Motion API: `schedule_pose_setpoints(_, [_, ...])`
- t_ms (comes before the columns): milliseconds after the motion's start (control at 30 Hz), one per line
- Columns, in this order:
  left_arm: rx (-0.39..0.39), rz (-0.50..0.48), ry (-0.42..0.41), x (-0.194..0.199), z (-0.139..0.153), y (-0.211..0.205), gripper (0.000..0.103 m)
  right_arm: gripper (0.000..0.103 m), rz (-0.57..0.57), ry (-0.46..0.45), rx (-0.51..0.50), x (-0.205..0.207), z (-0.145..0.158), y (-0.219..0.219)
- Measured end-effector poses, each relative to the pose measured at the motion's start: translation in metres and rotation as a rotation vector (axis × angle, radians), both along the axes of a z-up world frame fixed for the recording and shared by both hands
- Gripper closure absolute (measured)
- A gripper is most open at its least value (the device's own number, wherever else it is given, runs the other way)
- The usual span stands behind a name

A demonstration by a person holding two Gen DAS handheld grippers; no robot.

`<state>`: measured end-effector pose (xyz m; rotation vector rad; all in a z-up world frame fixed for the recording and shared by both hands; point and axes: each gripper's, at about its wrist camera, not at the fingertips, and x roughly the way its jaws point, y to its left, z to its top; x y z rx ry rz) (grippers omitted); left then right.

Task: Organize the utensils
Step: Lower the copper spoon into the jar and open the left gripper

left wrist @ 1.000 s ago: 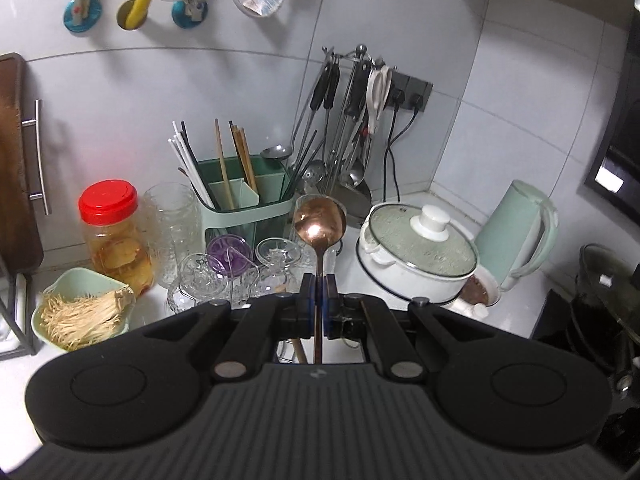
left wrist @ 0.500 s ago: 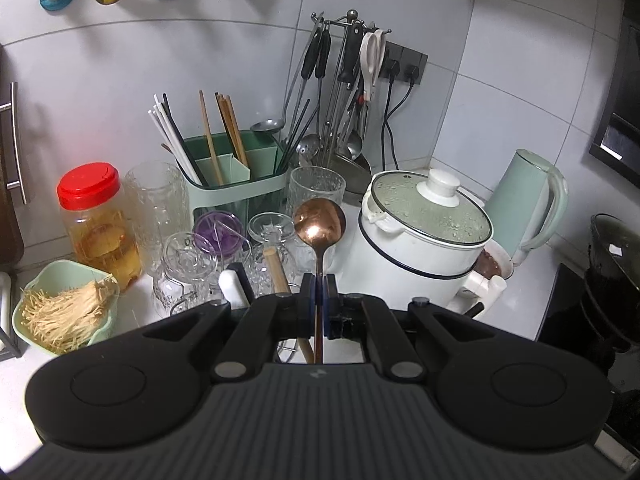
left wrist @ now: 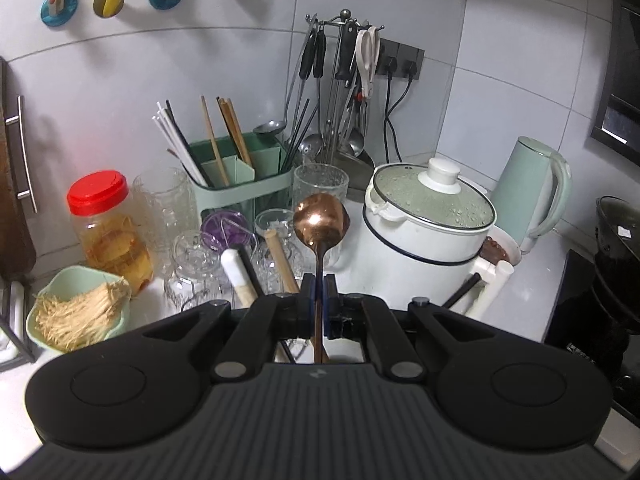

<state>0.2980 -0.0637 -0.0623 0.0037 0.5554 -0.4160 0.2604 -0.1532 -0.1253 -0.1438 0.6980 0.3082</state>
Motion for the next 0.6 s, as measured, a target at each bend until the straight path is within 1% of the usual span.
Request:
schedule_pose_setpoints(167, [-0.004, -0.01, 0.062, -0.009, 0.006, 0.005, 0.099, 0.012, -0.006, -0.002, 0.003, 0.001, -0.001, -0.001])
schedule_pose_setpoints(267, [0.022, -0.005, 0.096, -0.012, 0.009, 0.005, 0.099, 0.012, -0.011, -0.003, 0.002, 0.001, -0.002, 0.0])
schedule_pose_setpoints(333, [0.014, -0.006, 0.129, -0.012, 0.011, 0.007, 0.099, 0.012, -0.014, -0.004, 0.0, 0.001, -0.002, 0.001])
schedule_pose_setpoints(367, [0.024, -0.005, 0.145, -0.011, 0.012, 0.007, 0.099, 0.012, -0.015, -0.004, 0.001, 0.001, -0.002, 0.001])
schedule_pose_setpoints(400, [0.028, -0.009, 0.164, -0.01, 0.012, 0.007, 0.099, 0.012, -0.015, -0.004, 0.002, 0.001, -0.002, 0.001])
schedule_pose_setpoints(533, [0.003, -0.031, 0.27, -0.003, 0.011, 0.009, 0.099, 0.012, -0.015, -0.004, 0.001, 0.0, -0.002, 0.001])
schedule_pose_setpoints(600, [0.015, -0.037, 0.303, -0.001, 0.008, 0.009, 0.099, 0.012, -0.015, -0.004, 0.001, 0.001, -0.002, 0.001])
